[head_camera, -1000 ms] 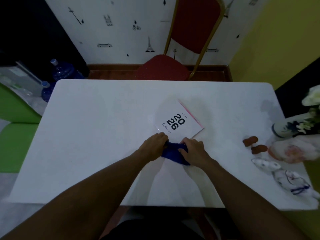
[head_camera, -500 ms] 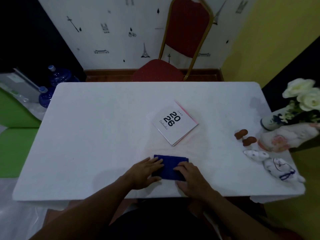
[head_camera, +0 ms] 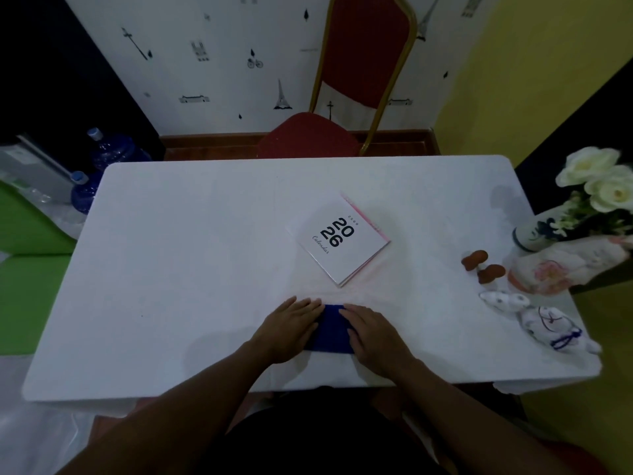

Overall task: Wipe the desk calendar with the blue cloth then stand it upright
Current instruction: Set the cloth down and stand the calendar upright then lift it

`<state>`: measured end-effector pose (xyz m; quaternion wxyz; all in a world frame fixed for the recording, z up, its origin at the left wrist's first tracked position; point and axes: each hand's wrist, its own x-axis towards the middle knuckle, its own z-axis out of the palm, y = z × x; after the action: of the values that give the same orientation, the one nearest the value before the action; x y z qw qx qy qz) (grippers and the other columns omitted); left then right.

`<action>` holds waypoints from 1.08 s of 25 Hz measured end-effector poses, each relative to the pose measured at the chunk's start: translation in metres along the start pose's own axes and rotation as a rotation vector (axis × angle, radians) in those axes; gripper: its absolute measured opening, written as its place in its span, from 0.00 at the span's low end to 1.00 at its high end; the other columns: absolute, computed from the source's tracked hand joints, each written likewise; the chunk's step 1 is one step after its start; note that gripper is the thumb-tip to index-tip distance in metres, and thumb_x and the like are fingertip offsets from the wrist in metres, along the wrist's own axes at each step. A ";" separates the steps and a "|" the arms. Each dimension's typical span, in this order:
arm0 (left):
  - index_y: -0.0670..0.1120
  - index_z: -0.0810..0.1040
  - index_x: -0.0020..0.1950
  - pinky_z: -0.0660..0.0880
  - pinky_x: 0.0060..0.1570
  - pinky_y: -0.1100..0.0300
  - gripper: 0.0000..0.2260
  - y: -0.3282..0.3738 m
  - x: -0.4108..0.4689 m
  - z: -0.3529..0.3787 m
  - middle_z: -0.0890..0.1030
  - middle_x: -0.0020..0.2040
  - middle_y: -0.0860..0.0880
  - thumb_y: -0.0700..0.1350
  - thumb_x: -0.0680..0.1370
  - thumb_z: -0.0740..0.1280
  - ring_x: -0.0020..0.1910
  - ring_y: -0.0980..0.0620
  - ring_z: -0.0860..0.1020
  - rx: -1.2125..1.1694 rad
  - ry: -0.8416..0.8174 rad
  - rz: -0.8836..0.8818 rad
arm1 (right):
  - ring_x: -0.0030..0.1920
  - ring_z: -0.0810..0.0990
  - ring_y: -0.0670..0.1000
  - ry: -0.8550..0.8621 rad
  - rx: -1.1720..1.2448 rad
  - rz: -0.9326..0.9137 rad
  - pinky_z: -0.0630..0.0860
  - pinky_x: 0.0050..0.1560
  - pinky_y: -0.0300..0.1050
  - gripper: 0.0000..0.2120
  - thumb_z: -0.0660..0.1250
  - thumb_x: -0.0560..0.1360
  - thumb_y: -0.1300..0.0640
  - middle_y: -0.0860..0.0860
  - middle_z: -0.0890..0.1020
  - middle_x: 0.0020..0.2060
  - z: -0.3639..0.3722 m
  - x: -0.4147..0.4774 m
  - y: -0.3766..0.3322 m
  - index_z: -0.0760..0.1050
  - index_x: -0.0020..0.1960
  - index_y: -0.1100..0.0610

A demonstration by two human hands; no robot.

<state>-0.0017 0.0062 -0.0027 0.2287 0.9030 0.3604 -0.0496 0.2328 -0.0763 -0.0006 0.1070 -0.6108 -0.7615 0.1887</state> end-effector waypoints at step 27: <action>0.43 0.72 0.64 0.71 0.61 0.46 0.16 -0.073 0.180 -0.103 0.78 0.61 0.42 0.41 0.77 0.67 0.60 0.41 0.74 -0.303 0.138 -0.522 | 0.45 0.83 0.49 0.439 0.874 1.058 0.77 0.40 0.39 0.06 0.65 0.79 0.60 0.55 0.83 0.49 -0.011 0.127 0.021 0.81 0.50 0.53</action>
<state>0.0734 0.2115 0.0154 0.3151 0.7368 0.5981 0.0088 0.2262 0.0522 -0.0078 0.3865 -0.8231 -0.1795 0.3755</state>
